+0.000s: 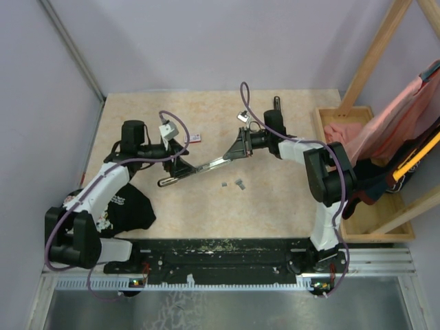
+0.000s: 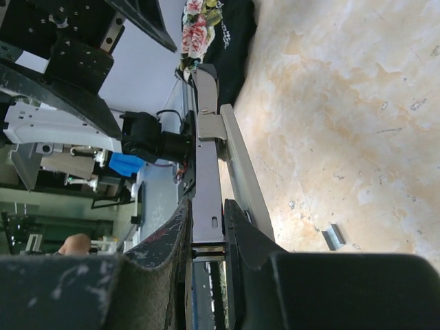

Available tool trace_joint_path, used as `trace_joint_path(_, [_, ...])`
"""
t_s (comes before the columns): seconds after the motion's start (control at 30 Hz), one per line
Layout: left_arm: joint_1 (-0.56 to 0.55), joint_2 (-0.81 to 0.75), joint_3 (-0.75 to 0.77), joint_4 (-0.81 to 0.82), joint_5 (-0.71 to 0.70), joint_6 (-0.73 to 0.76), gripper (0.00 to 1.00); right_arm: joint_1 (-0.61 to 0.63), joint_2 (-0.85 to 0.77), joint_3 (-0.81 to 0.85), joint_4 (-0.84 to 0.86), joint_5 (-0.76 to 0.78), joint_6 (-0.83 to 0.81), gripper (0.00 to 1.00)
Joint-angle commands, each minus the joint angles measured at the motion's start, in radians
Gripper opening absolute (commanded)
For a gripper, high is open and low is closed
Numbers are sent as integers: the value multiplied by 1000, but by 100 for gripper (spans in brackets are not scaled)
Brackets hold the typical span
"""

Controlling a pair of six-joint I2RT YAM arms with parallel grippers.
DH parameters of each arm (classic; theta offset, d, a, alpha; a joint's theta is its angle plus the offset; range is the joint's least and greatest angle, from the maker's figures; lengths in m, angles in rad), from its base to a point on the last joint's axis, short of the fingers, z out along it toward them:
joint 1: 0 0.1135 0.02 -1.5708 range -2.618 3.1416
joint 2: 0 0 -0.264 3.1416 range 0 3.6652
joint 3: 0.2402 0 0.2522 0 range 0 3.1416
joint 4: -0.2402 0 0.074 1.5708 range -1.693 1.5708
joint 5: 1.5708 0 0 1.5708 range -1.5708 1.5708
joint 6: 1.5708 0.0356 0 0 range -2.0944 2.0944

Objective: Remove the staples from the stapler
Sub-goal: Unload the staple at the center of the board.

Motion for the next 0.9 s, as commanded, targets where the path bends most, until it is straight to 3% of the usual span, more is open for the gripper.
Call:
trace_joint_path(0.0, [-19, 46, 61, -92, 60, 64, 88, 12, -94, 23, 117, -98, 43, 0])
trace_joint_path(0.2, [-19, 66, 74, -117, -14, 90, 88, 12, -94, -18, 368, -137, 220, 0])
trace_joint_path(0.33, [-22, 96, 94, -130, 50, 98, 88, 12, -50, -76, 845, -172, 567, 0])
trace_joint_path(0.47, [-41, 136, 138, -210, 85, 136, 88, 12, 65, -45, 1409, -200, 1026, 0])
trace_joint_path(0.53, [-51, 152, 153, -234, 100, 145, 88, 12, 96, -19, 1457, -214, 1095, 0])
trace_joint_path(0.87, [-103, 288, 275, -446, 152, 214, 85, 15, 90, -17, 1458, -230, 1068, 0])
